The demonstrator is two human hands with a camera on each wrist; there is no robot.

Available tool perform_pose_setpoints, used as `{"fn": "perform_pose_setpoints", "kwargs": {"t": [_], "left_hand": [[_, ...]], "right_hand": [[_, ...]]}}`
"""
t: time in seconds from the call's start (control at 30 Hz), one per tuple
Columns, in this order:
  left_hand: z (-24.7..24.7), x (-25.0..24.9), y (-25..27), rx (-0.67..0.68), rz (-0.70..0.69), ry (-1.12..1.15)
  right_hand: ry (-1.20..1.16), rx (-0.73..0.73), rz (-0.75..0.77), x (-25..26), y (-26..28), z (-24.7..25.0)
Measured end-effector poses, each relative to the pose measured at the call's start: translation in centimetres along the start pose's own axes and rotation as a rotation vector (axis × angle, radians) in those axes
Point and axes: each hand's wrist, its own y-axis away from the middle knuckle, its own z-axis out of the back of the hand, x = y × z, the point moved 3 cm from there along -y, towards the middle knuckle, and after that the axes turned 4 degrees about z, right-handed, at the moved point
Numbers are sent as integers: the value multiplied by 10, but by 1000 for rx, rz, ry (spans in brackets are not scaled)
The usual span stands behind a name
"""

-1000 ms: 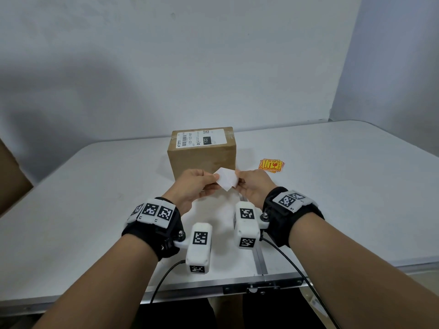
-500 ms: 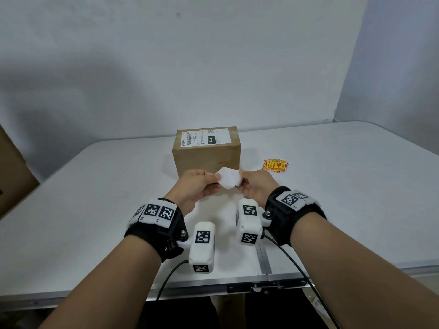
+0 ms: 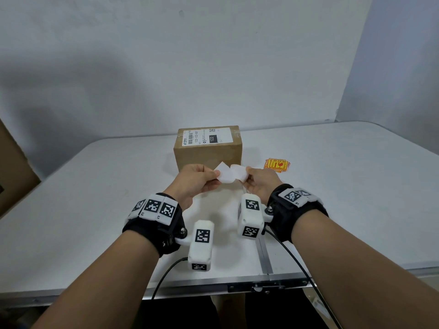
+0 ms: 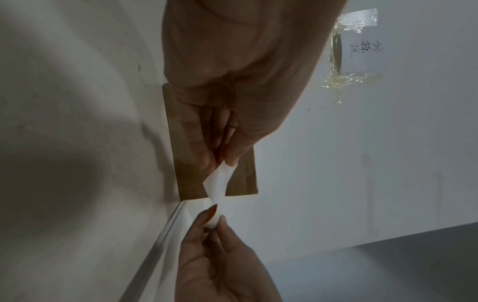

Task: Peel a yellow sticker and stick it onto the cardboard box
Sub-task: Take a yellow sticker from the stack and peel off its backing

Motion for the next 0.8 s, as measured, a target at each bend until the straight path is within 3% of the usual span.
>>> {"fn": "perform_pose_setpoints", "kwargs": {"t": [0.5,0.6,0.8], "left_hand": [[0,-14,1,-187,-172,-192],[-1,-19,2,-251,-238,-494],[-53,-33,-13,-29,-505,-1039]], "right_hand": [[-130,-104,77,9,-13,18],[-108,-162,95,12,-18,35],[-194,-197,121,21,-18,51]]}}
